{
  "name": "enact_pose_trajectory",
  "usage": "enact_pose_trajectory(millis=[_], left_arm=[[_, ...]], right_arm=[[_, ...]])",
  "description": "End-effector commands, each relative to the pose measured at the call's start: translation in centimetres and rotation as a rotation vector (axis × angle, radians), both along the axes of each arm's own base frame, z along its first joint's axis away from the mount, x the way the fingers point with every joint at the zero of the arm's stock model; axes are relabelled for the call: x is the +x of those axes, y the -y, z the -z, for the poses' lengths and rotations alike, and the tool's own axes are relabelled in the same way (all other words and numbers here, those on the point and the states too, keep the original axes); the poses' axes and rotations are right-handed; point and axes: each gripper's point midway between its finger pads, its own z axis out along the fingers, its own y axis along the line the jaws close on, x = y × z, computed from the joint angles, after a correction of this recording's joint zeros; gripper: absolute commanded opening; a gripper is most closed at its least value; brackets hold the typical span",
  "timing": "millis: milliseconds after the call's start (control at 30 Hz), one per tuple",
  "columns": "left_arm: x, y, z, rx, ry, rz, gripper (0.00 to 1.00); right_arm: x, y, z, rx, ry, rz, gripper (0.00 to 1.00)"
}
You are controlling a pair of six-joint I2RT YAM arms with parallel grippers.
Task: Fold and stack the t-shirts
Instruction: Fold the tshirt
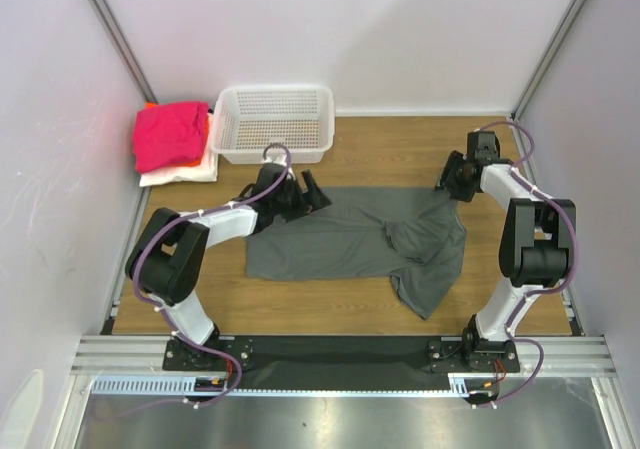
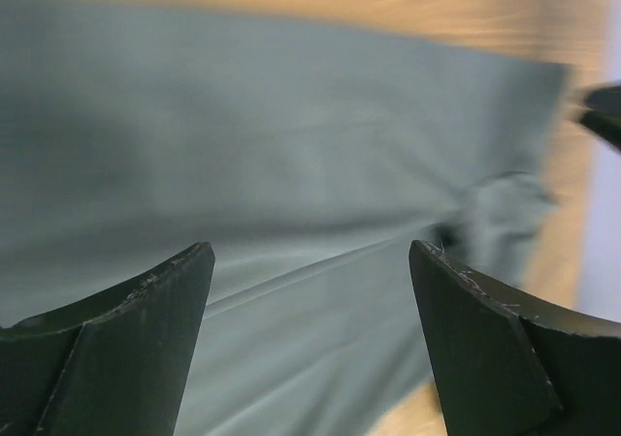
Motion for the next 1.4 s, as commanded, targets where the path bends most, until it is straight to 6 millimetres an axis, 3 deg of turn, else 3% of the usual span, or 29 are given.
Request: enact_pose_trajectory(millis=[0, 167, 467, 1033, 1367], left_arm=[[0.2, -3.3, 0.5, 0.038, -0.003, -0.076, 0.88], [1.0, -6.0, 1.6, 0.062, -0.016, -0.133, 0.88], [1.7, -8.8, 2.4, 0.072, -0.013, -0.176, 0.88], [-0.5, -9.6, 4.7, 0.008, -0.073, -0.191, 0.88], [-0.3, -10.1, 4.7, 0.009, -0.07, -0.195, 0.88]], right_arm=[[-0.3, 1.0, 0.1, -0.026, 0.008, 0.008, 0.56], [-1.4, 1.0, 1.3, -0.008, -0.028, 0.014, 0.55], [-3.8, 2.6, 1.7, -0.061, -0.075, 0.054, 0.55], [-5.5, 4.0, 2.3, -0.084, -0.112, 0.075, 0.52], [-5.5, 3.9, 3.6, -0.078, -0.114, 0.067, 0.35]])
